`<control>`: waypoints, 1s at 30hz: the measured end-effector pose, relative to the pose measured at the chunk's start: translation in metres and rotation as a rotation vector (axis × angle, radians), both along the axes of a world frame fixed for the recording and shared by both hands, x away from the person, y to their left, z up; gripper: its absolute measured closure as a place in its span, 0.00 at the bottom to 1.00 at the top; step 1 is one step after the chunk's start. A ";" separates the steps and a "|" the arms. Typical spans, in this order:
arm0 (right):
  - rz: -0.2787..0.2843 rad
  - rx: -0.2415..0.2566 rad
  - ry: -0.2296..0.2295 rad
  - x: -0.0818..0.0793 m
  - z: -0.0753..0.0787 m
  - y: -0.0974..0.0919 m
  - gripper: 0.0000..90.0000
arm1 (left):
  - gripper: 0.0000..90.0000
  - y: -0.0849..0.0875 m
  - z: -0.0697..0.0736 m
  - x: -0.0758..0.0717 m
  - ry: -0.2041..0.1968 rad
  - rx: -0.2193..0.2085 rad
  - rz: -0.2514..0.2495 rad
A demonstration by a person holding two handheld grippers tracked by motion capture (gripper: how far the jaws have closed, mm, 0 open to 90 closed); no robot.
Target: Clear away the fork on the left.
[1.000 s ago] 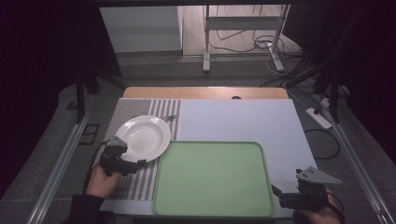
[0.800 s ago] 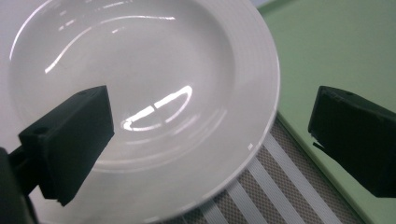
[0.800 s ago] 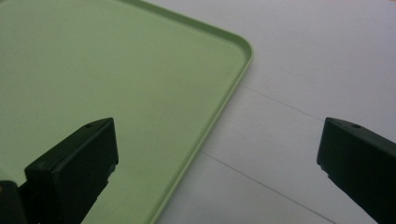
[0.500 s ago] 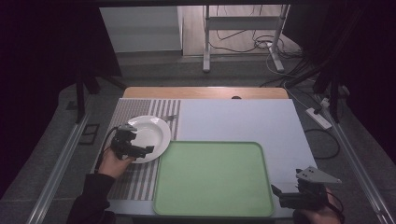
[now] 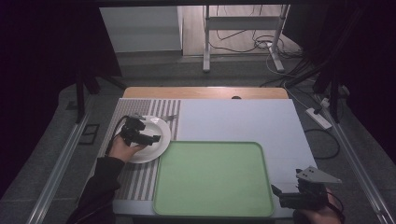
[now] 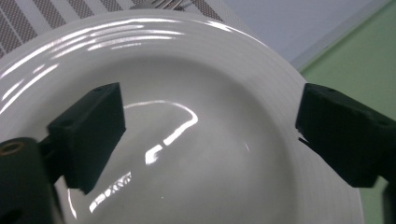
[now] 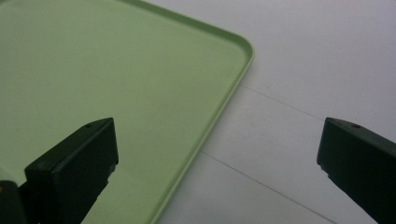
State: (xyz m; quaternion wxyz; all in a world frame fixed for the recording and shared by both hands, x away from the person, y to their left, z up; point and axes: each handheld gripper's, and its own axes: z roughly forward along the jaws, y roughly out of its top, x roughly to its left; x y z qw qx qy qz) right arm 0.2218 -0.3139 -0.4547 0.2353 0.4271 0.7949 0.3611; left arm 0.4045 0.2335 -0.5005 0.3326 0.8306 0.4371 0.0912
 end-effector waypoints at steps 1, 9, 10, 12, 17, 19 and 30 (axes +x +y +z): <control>0.000 0.001 0.000 0.000 0.000 0.000 0.00 | 0.18 -0.001 0.000 0.003 -0.001 0.000 -0.010; 0.003 0.001 0.002 0.000 0.000 0.000 0.00 | 0.85 -0.011 0.009 0.036 0.010 -0.023 -0.052; 0.003 0.001 0.002 0.000 0.000 0.000 0.00 | 0.85 -0.012 0.009 0.039 0.016 -0.022 -0.055; 0.004 0.004 0.003 0.000 0.000 0.000 0.00 | 0.99 -0.019 0.009 0.050 0.023 0.002 -0.059; 0.007 0.007 0.004 0.000 0.000 -0.001 0.00 | 0.99 -0.036 0.005 0.071 0.041 0.019 -0.086; 0.004 0.007 0.006 0.000 0.000 -0.001 0.00 | 0.99 -0.043 0.002 0.076 0.043 0.059 -0.100; 0.009 0.009 0.003 0.000 0.000 -0.001 0.00 | 0.99 -0.073 -0.017 0.100 0.093 0.203 -0.138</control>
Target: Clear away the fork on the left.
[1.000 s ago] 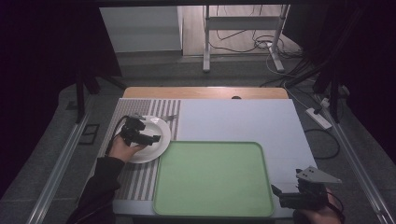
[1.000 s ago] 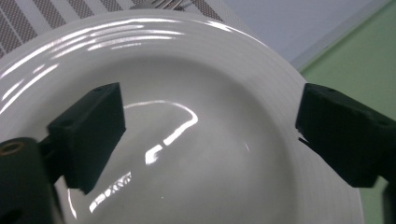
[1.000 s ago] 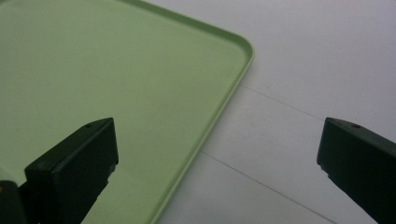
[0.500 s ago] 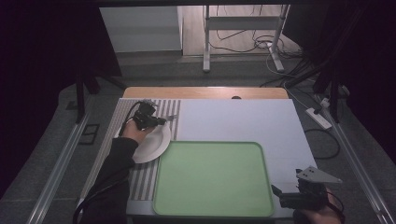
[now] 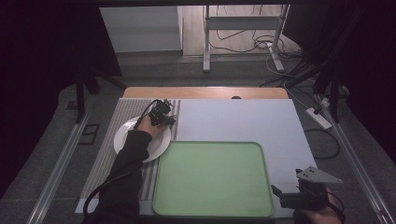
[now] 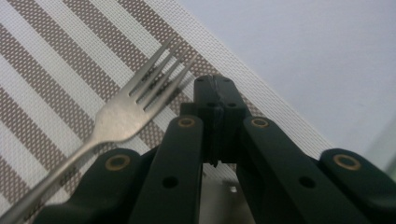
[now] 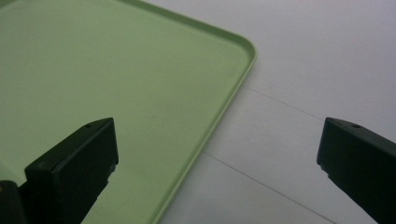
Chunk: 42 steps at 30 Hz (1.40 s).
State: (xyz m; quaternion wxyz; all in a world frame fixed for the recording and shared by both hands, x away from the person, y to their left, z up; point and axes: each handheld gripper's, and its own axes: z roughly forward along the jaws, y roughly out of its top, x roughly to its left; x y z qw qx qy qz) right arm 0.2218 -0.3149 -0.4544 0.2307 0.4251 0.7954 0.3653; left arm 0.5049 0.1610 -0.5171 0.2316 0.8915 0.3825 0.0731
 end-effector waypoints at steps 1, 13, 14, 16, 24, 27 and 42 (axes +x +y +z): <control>0.001 -0.001 0.000 0.000 0.000 0.000 0.00 | 0.99 -0.001 0.000 0.003 -0.006 0.003 0.006; 0.006 0.008 0.001 0.000 0.000 -0.001 0.00 | 0.99 -0.006 0.001 0.032 -0.015 0.012 0.063; 0.007 0.009 0.001 0.000 0.000 -0.001 0.00 | 0.99 -0.005 0.000 0.033 -0.014 0.010 0.065; 0.006 0.010 0.000 0.000 0.000 -0.001 0.00 | 0.99 -0.003 0.000 0.036 -0.010 -0.003 0.073; 0.005 0.011 0.001 0.000 0.000 -0.001 0.00 | 0.78 0.019 0.018 0.035 0.000 -0.066 0.031; 0.008 0.007 0.002 0.000 0.000 -0.001 0.00 | 0.62 0.032 0.025 0.035 -0.016 -0.048 0.052; 0.006 0.006 0.004 0.001 0.000 0.000 0.00 | 0.01 0.062 0.006 0.048 0.032 0.004 0.165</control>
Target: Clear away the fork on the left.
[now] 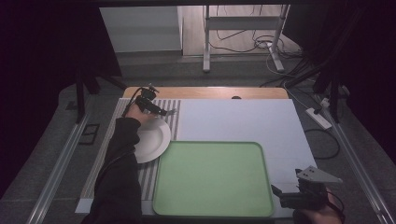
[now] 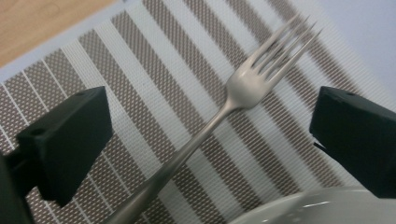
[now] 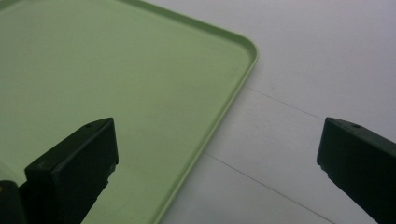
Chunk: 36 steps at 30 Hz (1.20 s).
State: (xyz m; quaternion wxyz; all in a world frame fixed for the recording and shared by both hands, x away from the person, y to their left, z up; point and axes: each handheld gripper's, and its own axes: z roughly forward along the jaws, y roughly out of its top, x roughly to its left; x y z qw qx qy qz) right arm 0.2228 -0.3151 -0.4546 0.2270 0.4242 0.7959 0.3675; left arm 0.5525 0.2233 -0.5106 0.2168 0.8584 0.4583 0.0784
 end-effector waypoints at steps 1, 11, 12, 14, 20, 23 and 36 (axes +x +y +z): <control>0.002 0.002 0.000 0.000 0.000 0.000 0.00 | 0.09 -0.001 -0.002 0.000 0.001 0.028 -0.013; 0.002 -0.002 0.001 0.000 0.000 0.000 0.00 | 0.46 0.016 -0.008 0.002 0.016 0.047 -0.065; 0.002 -0.002 0.001 0.000 0.000 0.000 0.00 | 0.48 0.019 -0.007 0.002 0.015 0.043 -0.072; 0.003 -0.003 0.001 0.000 0.000 0.000 0.00 | 0.60 0.025 -0.007 0.000 0.011 0.042 -0.085; 0.008 -0.007 0.005 0.001 -0.001 0.001 0.00 | 0.88 0.030 -0.007 -0.007 -0.010 0.038 -0.146; 0.008 -0.009 0.005 0.001 -0.001 0.001 0.00 | 0.93 0.028 -0.007 -0.009 0.001 0.026 -0.180; 0.008 -0.009 0.004 0.001 0.000 0.001 0.00 | 0.95 0.004 -0.004 -0.003 -0.005 0.002 -0.156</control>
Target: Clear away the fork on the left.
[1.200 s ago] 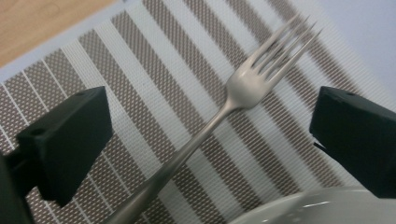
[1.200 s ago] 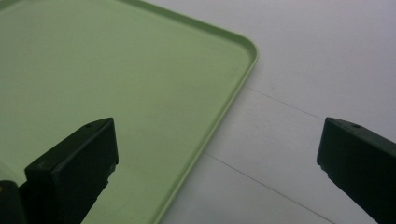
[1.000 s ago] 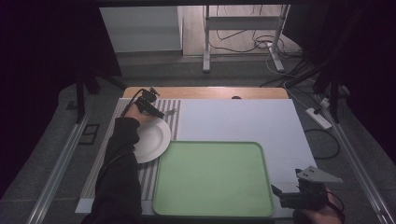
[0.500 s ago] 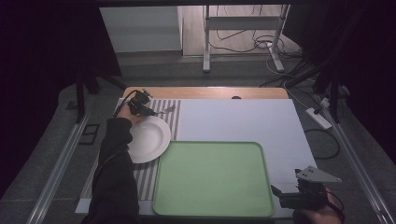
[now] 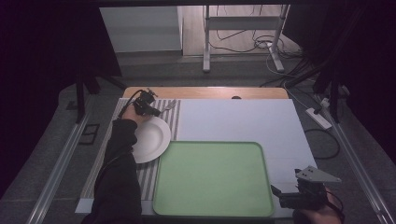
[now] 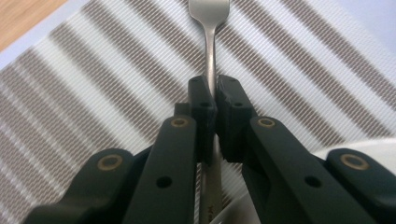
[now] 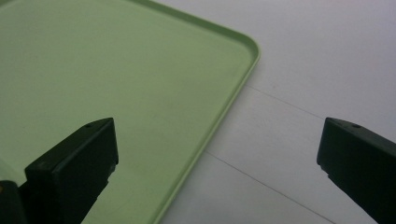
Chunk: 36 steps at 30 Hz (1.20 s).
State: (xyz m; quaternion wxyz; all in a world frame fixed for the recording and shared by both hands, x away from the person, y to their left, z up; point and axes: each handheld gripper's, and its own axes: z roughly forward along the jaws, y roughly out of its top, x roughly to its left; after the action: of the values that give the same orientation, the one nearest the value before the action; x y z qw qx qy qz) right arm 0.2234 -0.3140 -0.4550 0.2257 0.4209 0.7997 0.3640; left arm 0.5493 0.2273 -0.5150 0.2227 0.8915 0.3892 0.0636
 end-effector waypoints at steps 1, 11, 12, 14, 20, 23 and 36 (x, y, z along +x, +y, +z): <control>0.000 0.001 0.000 0.000 0.000 0.000 0.00 | 0.95 -0.004 0.001 0.000 -0.003 0.000 0.000; 0.001 0.005 0.000 0.000 0.000 0.000 0.00 | 0.95 -0.036 0.016 0.000 -0.014 -0.038 -0.042; 0.000 0.005 -0.001 0.000 0.000 0.000 0.00 | 0.95 -0.039 0.017 0.000 -0.015 -0.038 -0.045; -0.002 0.006 -0.001 0.000 0.000 -0.001 0.00 | 0.95 -0.046 0.019 -0.001 -0.010 -0.047 -0.053; 0.002 0.005 -0.003 0.000 0.000 0.000 0.00 | 0.95 -0.070 0.023 -0.008 -0.004 -0.050 -0.093; 0.004 0.004 -0.003 0.000 0.000 -0.001 0.00 | 0.95 -0.080 0.025 -0.011 0.000 -0.048 -0.110; 0.006 0.002 -0.008 -0.001 0.001 0.000 0.00 | 0.95 -0.104 0.036 -0.043 -0.009 -0.069 -0.143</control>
State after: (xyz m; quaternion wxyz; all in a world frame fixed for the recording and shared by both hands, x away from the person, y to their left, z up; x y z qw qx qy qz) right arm 0.2224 -0.3142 -0.4545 0.2276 0.4173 0.7996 0.3671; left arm 0.5062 0.1228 -0.4785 0.2590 0.9086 0.3255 0.0381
